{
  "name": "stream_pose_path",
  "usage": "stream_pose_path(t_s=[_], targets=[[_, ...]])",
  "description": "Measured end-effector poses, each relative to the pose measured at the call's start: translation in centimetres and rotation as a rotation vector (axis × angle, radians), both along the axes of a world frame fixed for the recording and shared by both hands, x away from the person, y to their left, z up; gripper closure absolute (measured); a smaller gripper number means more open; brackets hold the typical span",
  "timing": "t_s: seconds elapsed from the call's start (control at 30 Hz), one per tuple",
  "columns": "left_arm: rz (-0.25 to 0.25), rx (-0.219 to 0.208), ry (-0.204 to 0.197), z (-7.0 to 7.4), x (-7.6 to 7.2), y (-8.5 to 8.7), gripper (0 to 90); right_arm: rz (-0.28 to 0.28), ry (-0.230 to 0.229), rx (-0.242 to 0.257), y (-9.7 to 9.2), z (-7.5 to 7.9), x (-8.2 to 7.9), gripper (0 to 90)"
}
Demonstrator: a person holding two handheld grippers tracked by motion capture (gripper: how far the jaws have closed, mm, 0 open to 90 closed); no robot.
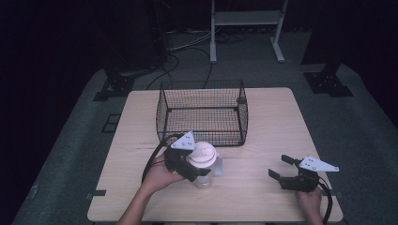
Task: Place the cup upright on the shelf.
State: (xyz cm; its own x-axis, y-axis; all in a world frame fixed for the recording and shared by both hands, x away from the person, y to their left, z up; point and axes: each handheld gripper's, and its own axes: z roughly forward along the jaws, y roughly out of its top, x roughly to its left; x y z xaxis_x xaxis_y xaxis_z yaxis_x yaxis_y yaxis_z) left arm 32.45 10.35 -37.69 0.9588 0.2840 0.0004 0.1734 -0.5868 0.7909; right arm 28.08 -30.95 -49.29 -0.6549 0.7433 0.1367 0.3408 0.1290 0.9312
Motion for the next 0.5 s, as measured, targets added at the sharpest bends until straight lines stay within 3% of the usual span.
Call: stream_pose_path(t_s=[0.5], targets=[[-0.011, 0.024, -0.002, 2.4, 0.9, -0.9, 5.1, -0.004, -0.002, 0.008, -0.1, 0.0, 0.0, 12.9]])
